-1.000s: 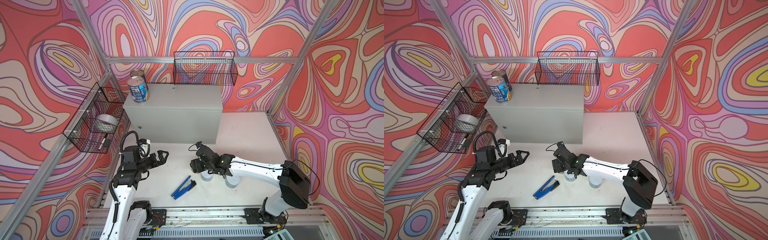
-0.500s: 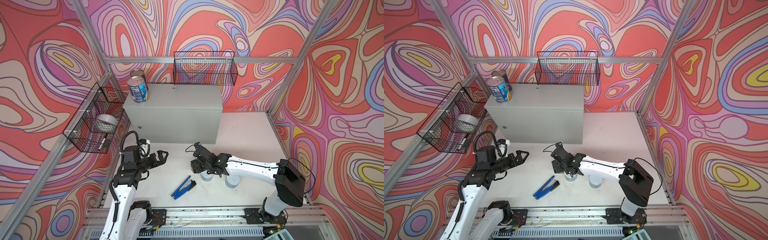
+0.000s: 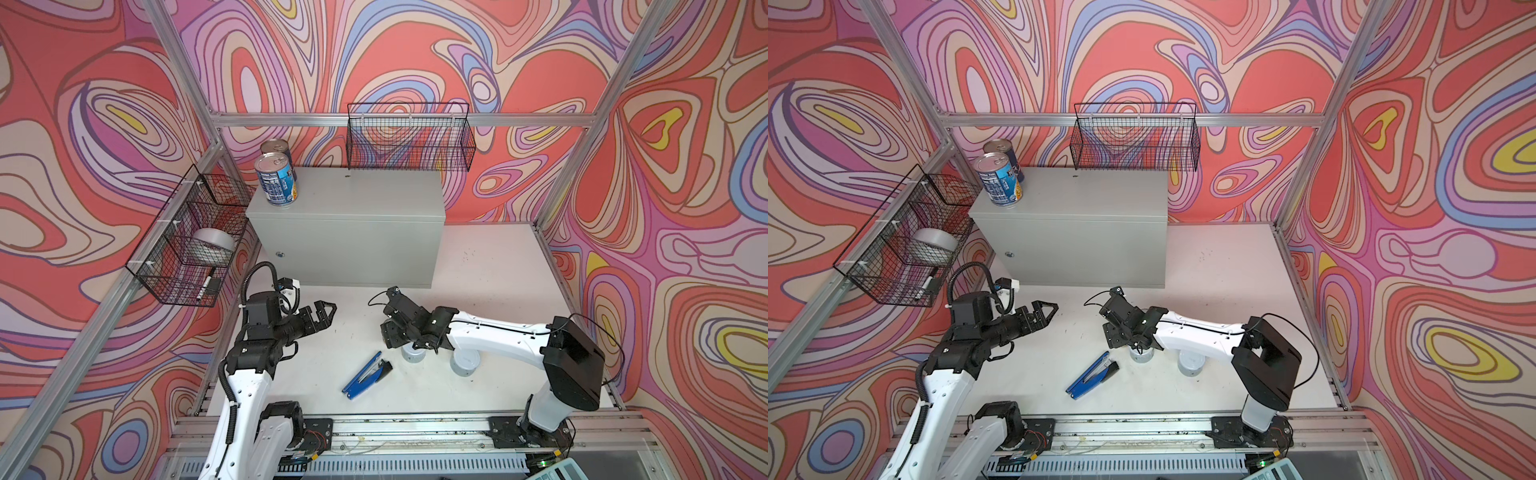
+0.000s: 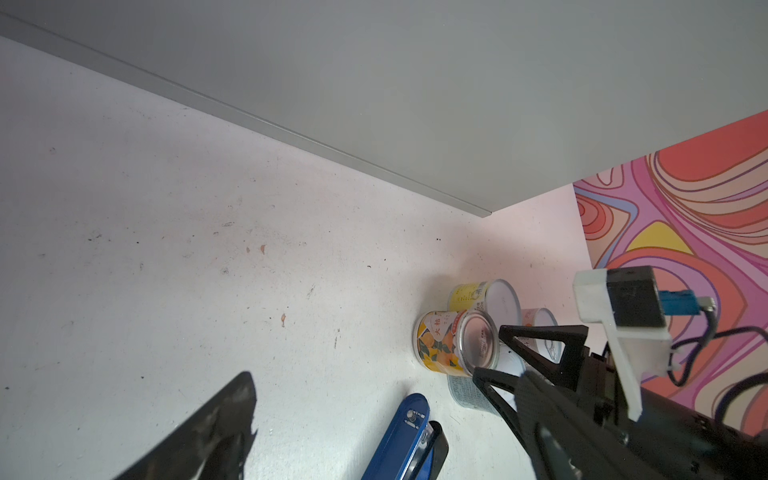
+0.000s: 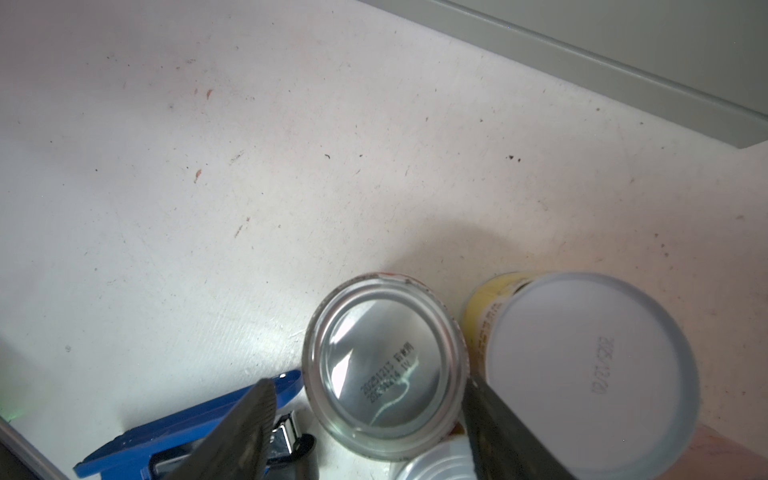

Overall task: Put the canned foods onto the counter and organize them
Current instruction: 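Lower the right gripper around the orange fruit-labelled can and close it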

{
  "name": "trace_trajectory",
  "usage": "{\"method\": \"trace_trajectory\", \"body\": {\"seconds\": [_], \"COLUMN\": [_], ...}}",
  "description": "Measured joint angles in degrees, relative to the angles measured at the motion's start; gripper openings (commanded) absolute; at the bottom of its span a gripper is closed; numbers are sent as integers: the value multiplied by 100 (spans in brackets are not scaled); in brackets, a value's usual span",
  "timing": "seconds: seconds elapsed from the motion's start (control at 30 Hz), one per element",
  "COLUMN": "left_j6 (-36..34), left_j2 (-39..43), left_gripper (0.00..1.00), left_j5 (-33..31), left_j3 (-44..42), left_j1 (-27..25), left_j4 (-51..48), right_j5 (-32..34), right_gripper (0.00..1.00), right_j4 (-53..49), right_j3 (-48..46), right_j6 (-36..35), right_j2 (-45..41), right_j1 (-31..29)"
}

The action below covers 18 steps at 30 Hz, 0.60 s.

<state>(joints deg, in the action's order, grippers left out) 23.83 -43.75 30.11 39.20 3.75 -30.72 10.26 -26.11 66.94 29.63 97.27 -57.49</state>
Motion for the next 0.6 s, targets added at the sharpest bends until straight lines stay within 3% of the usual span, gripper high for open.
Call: {"method": "trace_trajectory", "body": {"seconds": [0.27,0.6], "left_j6": [0,0], "left_j2": [-2,-28], "left_gripper": [100,100], "left_j5": [-11,-17], "left_j3": [0,0], "left_j1": [0,0], "left_j4": [-13,-37], "right_j5": [-2,-109], "right_gripper": [73,80], "right_j4": [-9,9], "right_j3": [50,79], "right_j6": [0,-2], "right_j2": [57,258], "right_j1": [2,2]}}
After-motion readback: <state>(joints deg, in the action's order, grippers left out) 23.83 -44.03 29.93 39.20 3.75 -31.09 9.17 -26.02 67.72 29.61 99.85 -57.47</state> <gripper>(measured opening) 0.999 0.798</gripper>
